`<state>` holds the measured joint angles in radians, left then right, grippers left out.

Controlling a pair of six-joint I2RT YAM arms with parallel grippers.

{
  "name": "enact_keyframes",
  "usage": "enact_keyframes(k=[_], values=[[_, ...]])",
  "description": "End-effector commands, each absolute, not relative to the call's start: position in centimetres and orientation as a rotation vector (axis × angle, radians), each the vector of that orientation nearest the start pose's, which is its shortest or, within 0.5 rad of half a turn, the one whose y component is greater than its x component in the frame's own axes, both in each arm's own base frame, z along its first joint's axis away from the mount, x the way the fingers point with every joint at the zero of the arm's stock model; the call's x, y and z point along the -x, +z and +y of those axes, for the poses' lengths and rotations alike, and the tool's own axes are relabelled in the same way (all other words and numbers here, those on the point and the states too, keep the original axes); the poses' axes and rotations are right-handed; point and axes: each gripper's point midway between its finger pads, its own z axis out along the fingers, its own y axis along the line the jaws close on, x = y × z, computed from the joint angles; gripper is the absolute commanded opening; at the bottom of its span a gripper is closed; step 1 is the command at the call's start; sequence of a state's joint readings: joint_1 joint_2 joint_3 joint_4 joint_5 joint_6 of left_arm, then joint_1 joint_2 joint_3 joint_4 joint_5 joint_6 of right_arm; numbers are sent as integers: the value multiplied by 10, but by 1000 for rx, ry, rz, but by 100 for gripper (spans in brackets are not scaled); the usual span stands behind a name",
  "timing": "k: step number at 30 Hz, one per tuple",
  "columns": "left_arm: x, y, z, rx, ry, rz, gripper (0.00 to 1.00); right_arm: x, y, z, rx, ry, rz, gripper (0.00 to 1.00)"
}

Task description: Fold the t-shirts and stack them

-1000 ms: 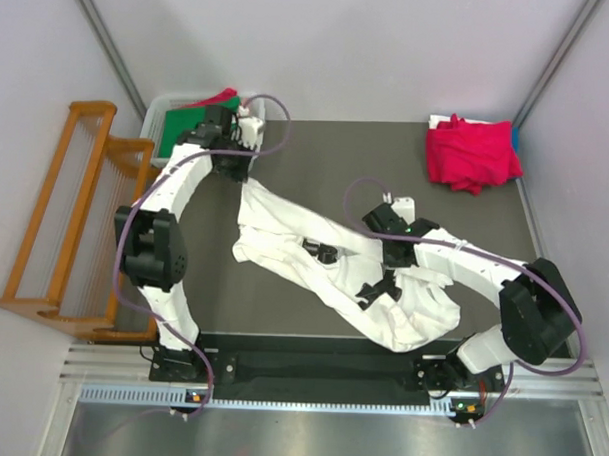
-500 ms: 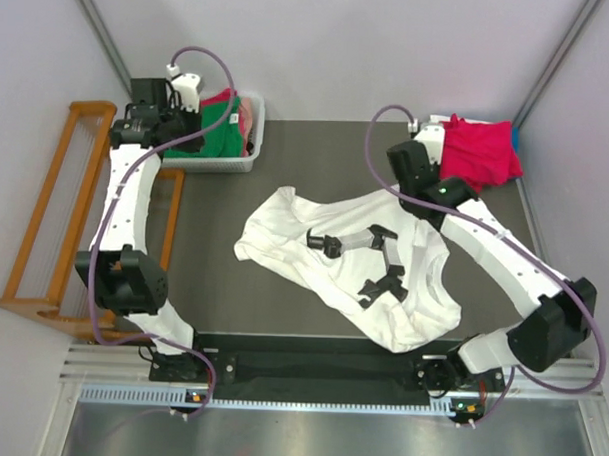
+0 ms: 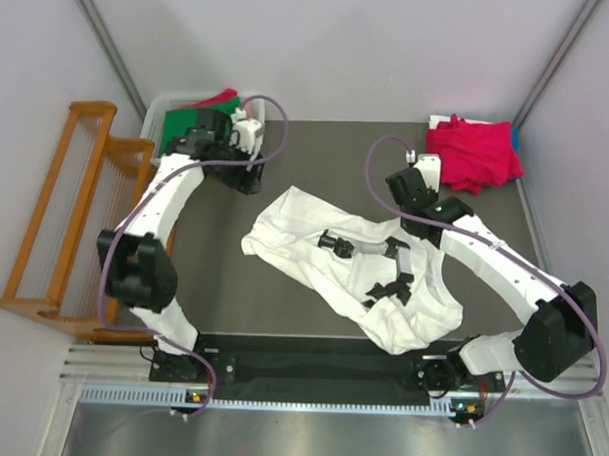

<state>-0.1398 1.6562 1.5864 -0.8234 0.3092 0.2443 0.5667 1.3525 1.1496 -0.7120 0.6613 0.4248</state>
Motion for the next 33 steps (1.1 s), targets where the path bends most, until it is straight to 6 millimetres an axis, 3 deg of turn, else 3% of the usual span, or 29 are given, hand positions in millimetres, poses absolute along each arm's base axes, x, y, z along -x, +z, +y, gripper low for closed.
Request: enact_keyframes(k=[1, 5, 7, 10, 18, 29, 33], values=[[-413, 128, -114, -706, -372, 2512, 73, -325, 181, 102, -142, -255, 2255, 0], [-441, 101, -122, -723, -344, 2542, 70, -325, 171, 110, -120, -256, 2276, 0], [-446, 81, -129, -741, -349, 2580, 68, -325, 166, 113, -110, -257, 2288, 0], [-452, 71, -143, -781, -342, 2583, 67, -327, 160, 119, -91, -258, 2301, 0], [-450, 75, -176, -869, -311, 2522, 67, -327, 139, 125, -70, -263, 2335, 0], [-448, 61, -180, -874, -297, 2540, 65, -327, 139, 123, -70, -265, 2329, 0], [-448, 55, -183, -863, -324, 2553, 58, -327, 138, 122, -72, -270, 2329, 0]])
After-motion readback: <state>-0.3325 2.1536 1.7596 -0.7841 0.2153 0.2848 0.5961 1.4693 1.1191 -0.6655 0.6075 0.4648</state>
